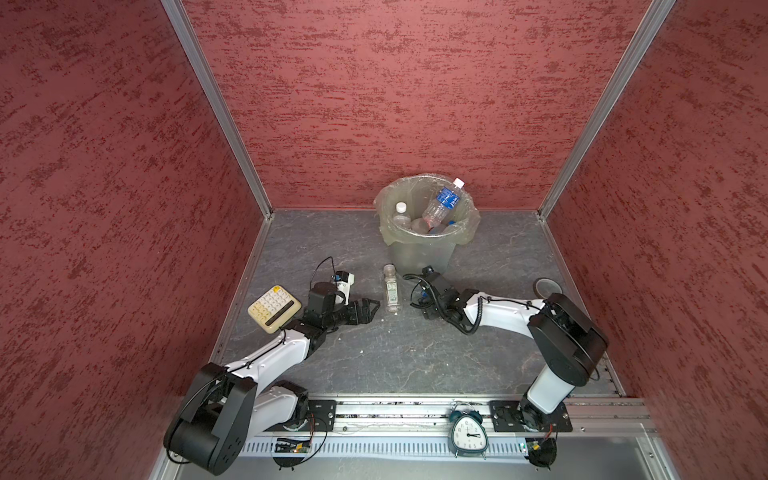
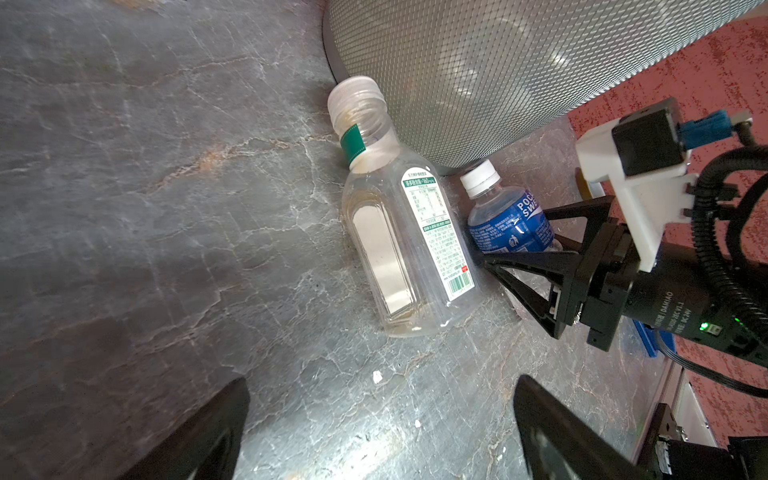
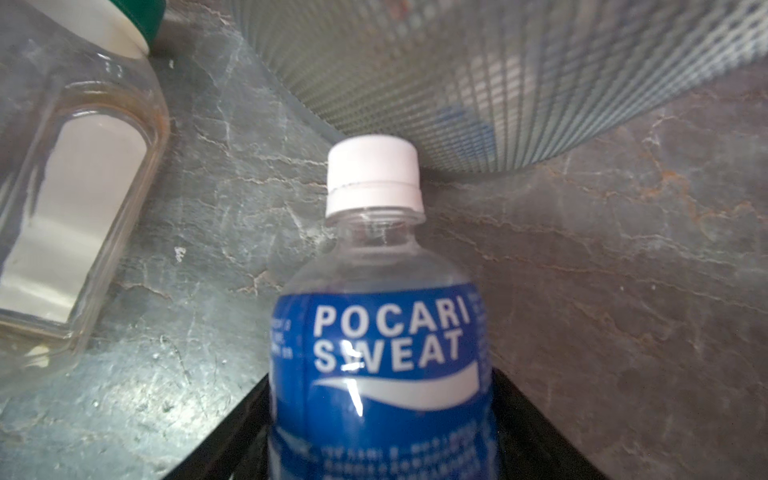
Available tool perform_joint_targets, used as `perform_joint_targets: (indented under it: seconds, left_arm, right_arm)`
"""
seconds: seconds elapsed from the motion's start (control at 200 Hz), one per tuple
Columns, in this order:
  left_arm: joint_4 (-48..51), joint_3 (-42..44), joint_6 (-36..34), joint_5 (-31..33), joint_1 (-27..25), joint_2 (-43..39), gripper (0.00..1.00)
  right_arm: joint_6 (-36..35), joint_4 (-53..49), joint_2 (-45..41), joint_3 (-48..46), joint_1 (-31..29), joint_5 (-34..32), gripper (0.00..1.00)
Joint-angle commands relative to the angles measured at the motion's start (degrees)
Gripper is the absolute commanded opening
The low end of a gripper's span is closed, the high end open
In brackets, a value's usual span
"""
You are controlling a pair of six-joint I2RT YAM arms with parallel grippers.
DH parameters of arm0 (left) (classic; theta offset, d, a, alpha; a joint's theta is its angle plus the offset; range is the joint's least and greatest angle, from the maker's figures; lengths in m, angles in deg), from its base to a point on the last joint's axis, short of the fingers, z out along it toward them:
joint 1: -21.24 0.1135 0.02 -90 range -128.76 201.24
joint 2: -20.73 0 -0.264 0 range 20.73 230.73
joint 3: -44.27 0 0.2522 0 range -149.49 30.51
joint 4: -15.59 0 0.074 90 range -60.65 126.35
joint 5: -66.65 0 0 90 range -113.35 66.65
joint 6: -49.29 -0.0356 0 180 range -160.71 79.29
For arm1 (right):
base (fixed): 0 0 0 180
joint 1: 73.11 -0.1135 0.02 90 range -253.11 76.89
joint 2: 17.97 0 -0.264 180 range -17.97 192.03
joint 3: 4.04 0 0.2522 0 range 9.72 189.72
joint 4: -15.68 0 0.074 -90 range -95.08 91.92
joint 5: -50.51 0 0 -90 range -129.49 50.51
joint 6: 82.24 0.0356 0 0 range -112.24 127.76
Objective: Throw the plastic bottles in the bin
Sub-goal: 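Close the right gripper around the Pocari Sweat bottle neck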
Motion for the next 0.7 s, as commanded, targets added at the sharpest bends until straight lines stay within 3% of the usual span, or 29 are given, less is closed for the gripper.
perform_joint_targets:
  seconds: [0.0, 0.14, 0.291, 0.696]
  left_arm:
    - [-1.8, -1.3, -0.1, -0.4, 0.4, 0.2, 0.99]
    - [-1.8, -1.3, -0.1, -0.3, 0.4, 0.1, 0.99]
    - [-1.8, -1.3, -0.2, -0.2, 0.4, 0.1, 0.99]
    - [-1.6, -1.4, -0.2, -0.1, 0.4, 0.4, 0.99]
  right_arm:
    - [-0.3, -4.1, -1.0, 0.8, 0.2, 0.5, 0.79]
    - [0.0, -5.3, -2.0, 0.6, 0.2, 0.9, 0.84]
    - [0.1, -5.7, -2.4, 0.2, 0.3, 0.8, 0.83]
    - [-0.1, -4.7, -3.8, 0.3, 0.2, 0.8, 0.54]
